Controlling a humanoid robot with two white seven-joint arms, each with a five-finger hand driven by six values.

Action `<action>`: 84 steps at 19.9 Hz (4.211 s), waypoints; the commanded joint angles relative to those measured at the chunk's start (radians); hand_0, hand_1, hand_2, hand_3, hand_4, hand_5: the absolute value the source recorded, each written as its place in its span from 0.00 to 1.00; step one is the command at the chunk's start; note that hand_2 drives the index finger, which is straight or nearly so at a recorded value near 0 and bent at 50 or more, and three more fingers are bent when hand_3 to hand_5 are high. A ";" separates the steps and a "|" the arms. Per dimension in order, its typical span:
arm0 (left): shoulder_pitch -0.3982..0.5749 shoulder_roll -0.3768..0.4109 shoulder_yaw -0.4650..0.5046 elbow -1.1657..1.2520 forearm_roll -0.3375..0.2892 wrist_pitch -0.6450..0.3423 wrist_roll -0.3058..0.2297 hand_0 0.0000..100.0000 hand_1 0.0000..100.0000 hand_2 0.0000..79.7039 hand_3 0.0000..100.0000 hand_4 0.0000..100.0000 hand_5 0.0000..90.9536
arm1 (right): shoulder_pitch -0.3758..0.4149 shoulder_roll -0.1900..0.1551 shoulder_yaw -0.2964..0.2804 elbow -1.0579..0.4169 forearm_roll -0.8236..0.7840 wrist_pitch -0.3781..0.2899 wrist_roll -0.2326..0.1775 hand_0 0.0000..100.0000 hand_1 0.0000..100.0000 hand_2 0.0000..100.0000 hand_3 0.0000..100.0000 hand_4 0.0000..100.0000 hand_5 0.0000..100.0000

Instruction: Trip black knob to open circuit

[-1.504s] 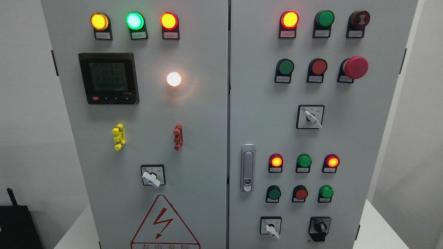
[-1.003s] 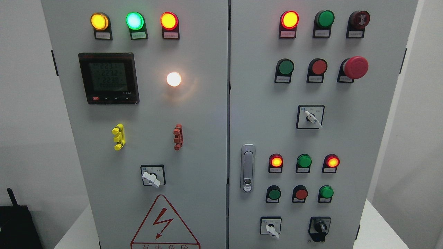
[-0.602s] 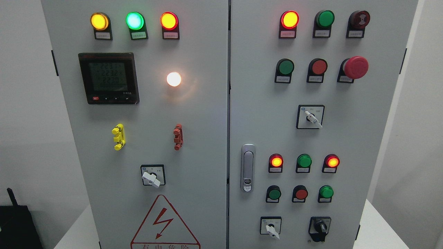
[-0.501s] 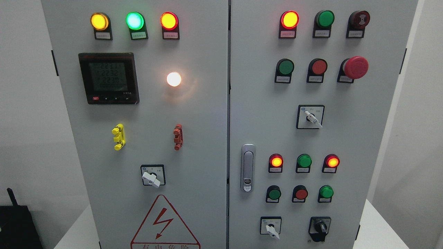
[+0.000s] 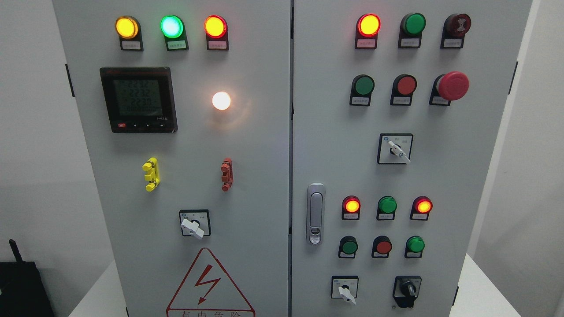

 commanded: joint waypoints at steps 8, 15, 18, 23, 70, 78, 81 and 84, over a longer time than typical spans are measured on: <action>0.000 0.000 0.000 0.000 -0.023 0.001 0.000 0.12 0.39 0.00 0.00 0.00 0.00 | 0.025 -0.032 0.026 -0.391 0.000 -0.237 -0.070 0.00 0.17 0.00 0.00 0.00 0.00; 0.000 0.000 0.000 0.000 -0.023 -0.001 0.000 0.12 0.39 0.00 0.00 0.00 0.00 | 0.045 -0.053 0.021 -0.575 0.000 -0.261 -0.084 0.00 0.17 0.00 0.00 0.00 0.00; 0.000 0.000 0.000 0.000 -0.023 0.001 0.000 0.12 0.39 0.00 0.00 0.00 0.00 | 0.054 -0.056 0.018 -0.652 0.000 -0.269 -0.084 0.00 0.17 0.00 0.01 0.00 0.00; 0.000 0.000 0.000 0.000 -0.023 0.001 0.000 0.12 0.39 0.00 0.00 0.00 0.00 | 0.089 -0.064 0.017 -0.782 0.000 -0.289 -0.084 0.00 0.17 0.00 0.03 0.00 0.00; 0.000 0.000 0.000 0.000 -0.023 0.001 0.000 0.12 0.39 0.00 0.00 0.00 0.00 | -0.053 -0.070 -0.028 -1.344 -0.069 -0.168 -0.067 0.00 0.15 0.00 0.92 0.82 0.70; 0.000 0.000 0.000 0.000 -0.023 0.001 0.000 0.12 0.39 0.00 0.00 0.00 0.00 | -0.122 -0.069 -0.052 -1.345 -0.085 -0.100 -0.081 0.00 0.14 0.00 1.00 0.96 0.94; 0.000 0.000 0.000 0.000 -0.023 0.001 0.000 0.12 0.39 0.00 0.00 0.00 0.00 | -0.142 -0.070 -0.060 -1.345 -0.087 -0.087 -0.089 0.00 0.13 0.00 1.00 0.99 0.98; 0.000 0.000 0.000 0.000 -0.023 -0.001 0.000 0.12 0.39 0.00 0.00 0.00 0.00 | -0.152 -0.067 -0.060 -1.345 -0.090 -0.086 -0.089 0.00 0.11 0.00 1.00 1.00 0.99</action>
